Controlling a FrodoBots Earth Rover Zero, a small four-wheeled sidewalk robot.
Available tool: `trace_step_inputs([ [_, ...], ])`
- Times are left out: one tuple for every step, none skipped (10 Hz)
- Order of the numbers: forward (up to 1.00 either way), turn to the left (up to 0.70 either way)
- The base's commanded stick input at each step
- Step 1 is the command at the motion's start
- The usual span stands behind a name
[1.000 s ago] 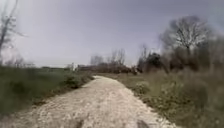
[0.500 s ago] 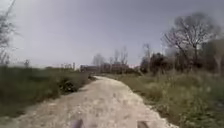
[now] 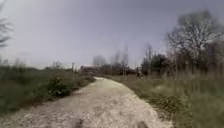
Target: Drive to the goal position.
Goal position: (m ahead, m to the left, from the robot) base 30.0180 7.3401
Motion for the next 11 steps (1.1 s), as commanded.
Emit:
trace_step_inputs([
  [1.0,0.0],
  [1.0,0.0],
  [1.0,0.0],
  [1.0,0.0],
  [1.0,0.0],
  [1.0,0.0],
  [1.0,0.04],
  [1.0,0.14],
  [1.0,0.27],
  [1.0,0.22],
  [1.0,0.0],
])
